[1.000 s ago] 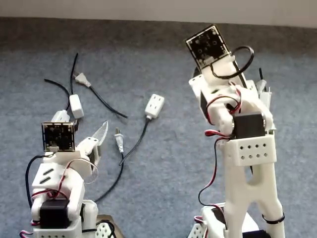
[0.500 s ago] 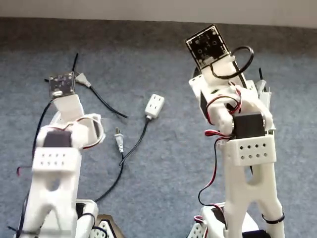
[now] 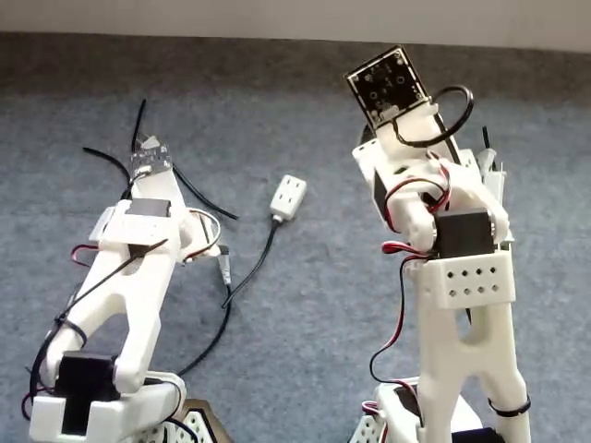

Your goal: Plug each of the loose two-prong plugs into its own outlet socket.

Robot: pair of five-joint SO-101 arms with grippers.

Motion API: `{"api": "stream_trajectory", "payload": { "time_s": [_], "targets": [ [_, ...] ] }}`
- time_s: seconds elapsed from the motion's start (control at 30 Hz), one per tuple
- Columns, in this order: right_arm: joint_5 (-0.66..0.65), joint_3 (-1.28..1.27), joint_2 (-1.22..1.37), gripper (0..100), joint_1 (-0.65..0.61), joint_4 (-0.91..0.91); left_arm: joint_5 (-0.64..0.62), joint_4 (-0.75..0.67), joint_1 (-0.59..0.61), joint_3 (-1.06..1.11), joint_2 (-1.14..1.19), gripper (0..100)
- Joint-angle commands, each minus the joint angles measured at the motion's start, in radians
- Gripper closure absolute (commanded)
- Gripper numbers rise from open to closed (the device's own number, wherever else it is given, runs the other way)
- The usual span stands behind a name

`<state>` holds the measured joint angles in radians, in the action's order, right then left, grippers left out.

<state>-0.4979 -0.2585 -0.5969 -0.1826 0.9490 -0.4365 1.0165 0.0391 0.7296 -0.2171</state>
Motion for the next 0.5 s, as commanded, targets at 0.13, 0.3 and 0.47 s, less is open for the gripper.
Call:
{"api": "stream_trajectory", "payload": {
  "time_s": [0.13,0.3,0.47],
  "targets": [
    [0.012,0.048,-0.007,99.1,0.01,-0.013,0.023,-0.018,-0.119,-0.033,-0.004,74],
    [0.012,0.048,-0.007,99.1,0.01,-0.013,0.025,-0.034,-0.12,-0.027,0.004,74],
    [0.012,0.048,-0.007,99.1,0.01,-0.013,0.026,-0.133,-0.119,0.044,0.004,74]
  ]
}}
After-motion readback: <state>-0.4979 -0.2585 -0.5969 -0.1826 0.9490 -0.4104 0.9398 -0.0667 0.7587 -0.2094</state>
